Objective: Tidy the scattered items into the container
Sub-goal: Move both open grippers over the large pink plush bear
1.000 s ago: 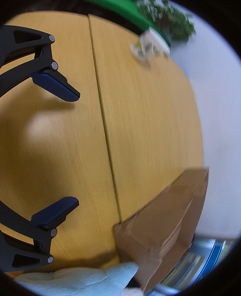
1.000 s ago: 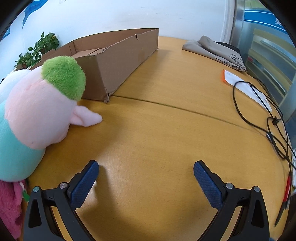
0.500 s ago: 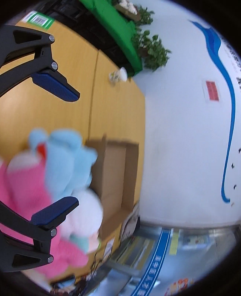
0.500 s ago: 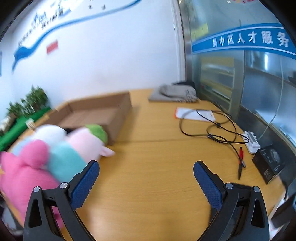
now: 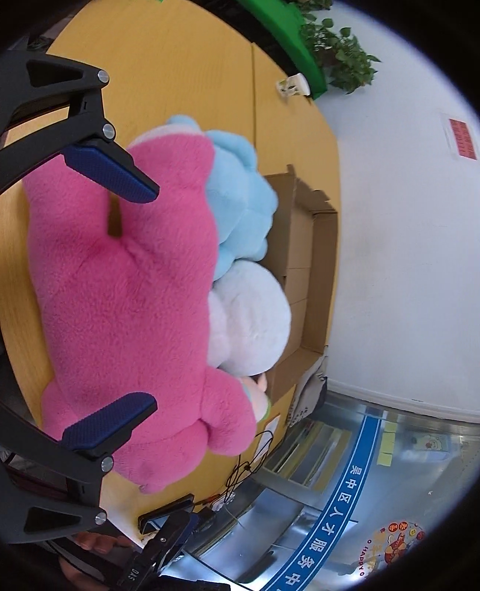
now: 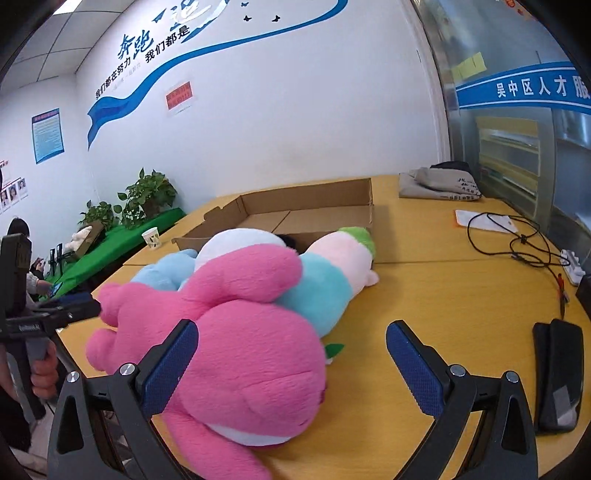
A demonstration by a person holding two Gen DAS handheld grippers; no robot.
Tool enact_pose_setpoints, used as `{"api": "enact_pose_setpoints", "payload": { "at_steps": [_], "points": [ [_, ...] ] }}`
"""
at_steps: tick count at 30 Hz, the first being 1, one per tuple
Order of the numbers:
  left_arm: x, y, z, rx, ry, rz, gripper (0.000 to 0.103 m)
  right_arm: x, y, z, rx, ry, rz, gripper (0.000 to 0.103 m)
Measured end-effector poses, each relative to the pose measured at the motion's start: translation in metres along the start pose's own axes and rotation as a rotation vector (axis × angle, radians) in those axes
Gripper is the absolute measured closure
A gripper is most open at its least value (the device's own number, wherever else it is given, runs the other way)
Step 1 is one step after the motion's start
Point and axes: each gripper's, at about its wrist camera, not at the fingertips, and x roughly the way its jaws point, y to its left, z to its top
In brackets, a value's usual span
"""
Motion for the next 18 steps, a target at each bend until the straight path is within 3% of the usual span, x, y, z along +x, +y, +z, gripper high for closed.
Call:
{"api": "enact_pose_setpoints", "payload": {
  "at_steps": [7, 18],
  "points": [
    [0.011, 0.015, -0.005, -0.008, 0.026, -0.035, 0.001, 0.025, 0.022, -0.011, 0.038, 0.102, -0.087, 0.000],
    [0.012, 0.023, -0.015, -0.006, 0.015, -0.037, 0.001, 0.042, 0.038, -0.014, 0.009, 0.166, -0.198, 0.000]
  ]
}}
